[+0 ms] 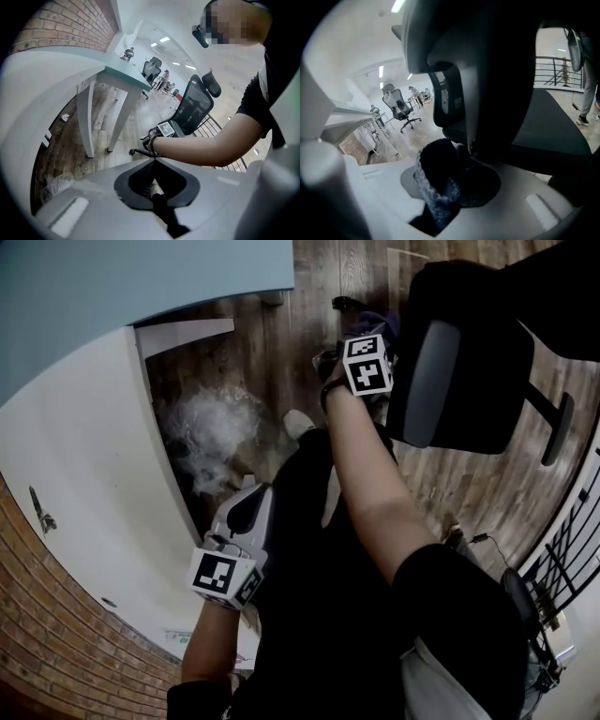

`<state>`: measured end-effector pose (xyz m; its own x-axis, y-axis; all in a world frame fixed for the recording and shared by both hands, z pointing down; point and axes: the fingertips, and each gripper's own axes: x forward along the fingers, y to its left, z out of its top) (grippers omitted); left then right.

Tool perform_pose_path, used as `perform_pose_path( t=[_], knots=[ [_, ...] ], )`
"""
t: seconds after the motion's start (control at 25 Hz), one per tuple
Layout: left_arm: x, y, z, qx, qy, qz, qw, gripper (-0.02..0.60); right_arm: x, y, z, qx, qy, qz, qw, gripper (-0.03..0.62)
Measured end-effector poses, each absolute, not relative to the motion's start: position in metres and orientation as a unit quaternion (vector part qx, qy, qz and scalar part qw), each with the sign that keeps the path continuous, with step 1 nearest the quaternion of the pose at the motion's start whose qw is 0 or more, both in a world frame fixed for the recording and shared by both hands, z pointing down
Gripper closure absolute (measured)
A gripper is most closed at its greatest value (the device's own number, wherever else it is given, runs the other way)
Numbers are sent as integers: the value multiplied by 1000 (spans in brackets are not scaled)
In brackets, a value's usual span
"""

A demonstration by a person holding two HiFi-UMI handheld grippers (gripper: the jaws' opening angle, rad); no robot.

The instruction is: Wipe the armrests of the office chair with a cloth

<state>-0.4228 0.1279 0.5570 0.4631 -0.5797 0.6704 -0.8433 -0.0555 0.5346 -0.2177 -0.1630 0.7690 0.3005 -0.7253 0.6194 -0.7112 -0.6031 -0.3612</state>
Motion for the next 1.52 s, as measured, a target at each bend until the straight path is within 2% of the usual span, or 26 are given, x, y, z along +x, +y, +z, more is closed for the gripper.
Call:
perform_pose_path(
  t=[0.92, 1.08, 1.28, 1.52],
  knots=[
    [-413, 129, 496, 752, -470, 162, 433, 575, -211, -93, 695, -830, 388, -398, 36, 499],
    [-411, 126, 490, 762, -465, 163, 419, 575, -224, -66, 675, -798, 455, -396, 2, 499],
    [-403, 108, 484, 767, -476, 152, 403, 575, -249, -37, 617, -682, 649, -330, -65, 523],
    [-386, 78, 464, 780, -488, 137, 366, 575, -212, -10, 530, -577, 767, -262, -99, 537]
  ],
)
